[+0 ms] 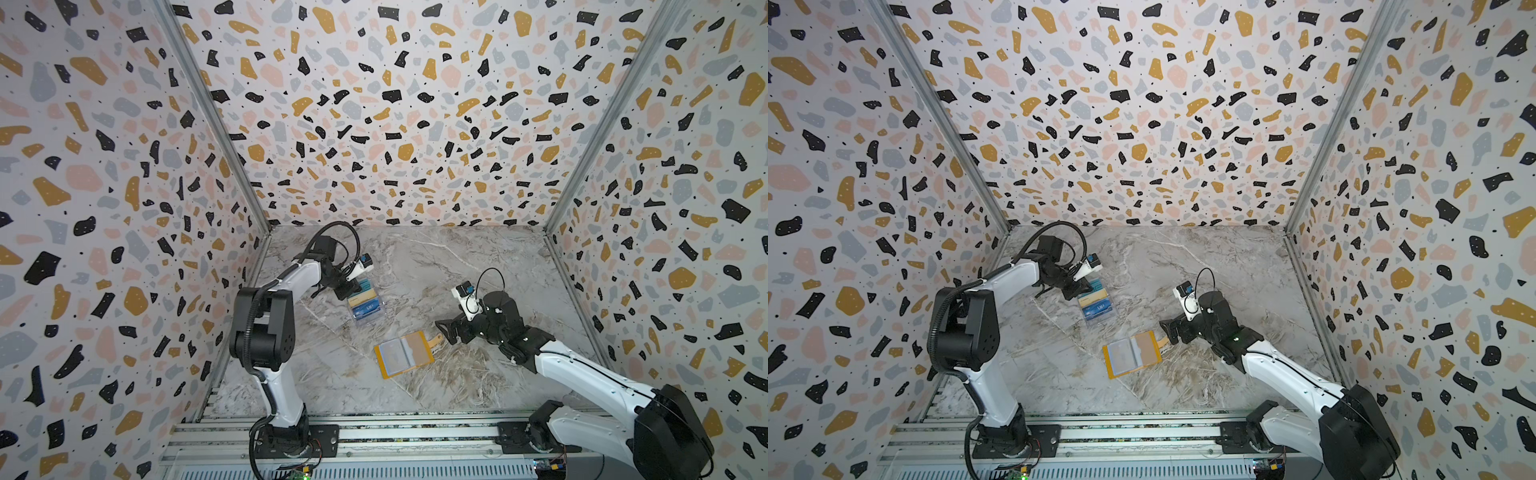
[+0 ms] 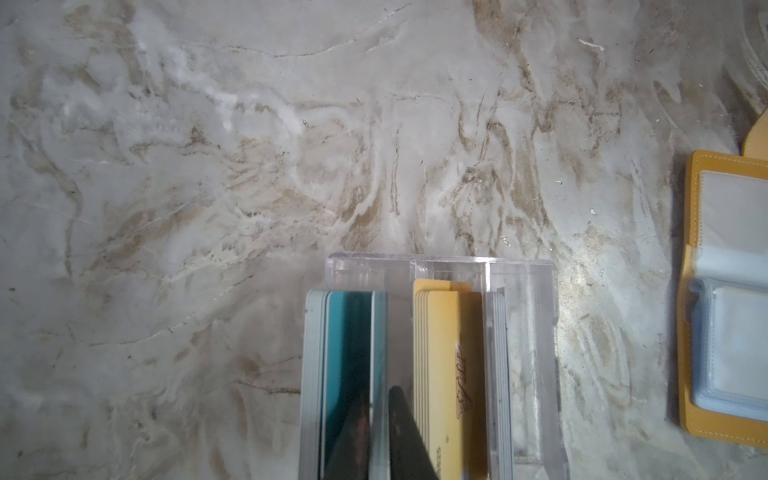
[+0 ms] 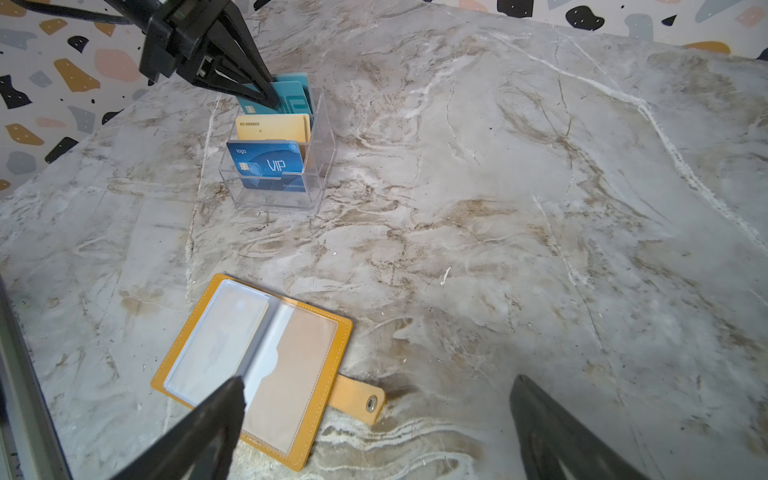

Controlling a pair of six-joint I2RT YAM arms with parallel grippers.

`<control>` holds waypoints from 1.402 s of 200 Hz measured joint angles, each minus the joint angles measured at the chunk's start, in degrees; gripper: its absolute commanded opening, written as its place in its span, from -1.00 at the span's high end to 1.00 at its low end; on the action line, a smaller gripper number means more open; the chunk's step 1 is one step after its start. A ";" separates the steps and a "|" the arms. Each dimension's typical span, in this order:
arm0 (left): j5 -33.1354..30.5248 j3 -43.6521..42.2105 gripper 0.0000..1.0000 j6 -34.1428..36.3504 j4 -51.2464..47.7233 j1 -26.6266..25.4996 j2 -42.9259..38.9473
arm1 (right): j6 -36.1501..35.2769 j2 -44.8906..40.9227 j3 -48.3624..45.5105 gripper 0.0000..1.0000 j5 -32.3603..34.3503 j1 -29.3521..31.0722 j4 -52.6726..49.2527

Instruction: Take the credit cards out of the card holder

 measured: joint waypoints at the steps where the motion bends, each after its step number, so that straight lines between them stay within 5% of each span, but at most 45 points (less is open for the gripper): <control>1: 0.00 0.00 0.72 -0.02 0.00 0.00 0.00 | 0.00 0.00 0.00 -0.99 0.00 -0.02 0.00; 71: -0.20 0.00 0.68 -0.98 0.48 0.00 -1.57 | 0.00 0.11 0.00 -1.00 0.00 0.04 -0.02; 158: -1.64 -0.31 0.40 -4.42 2.56 -0.02 -6.40 | 0.76 0.04 0.00 -1.00 1.22 0.33 0.00; 280: -10.71 -16.61 0.23 -36.35 15.98 -2.14 -27.02 | 1.31 2.93 5.33 -0.99 2.32 3.02 -2.73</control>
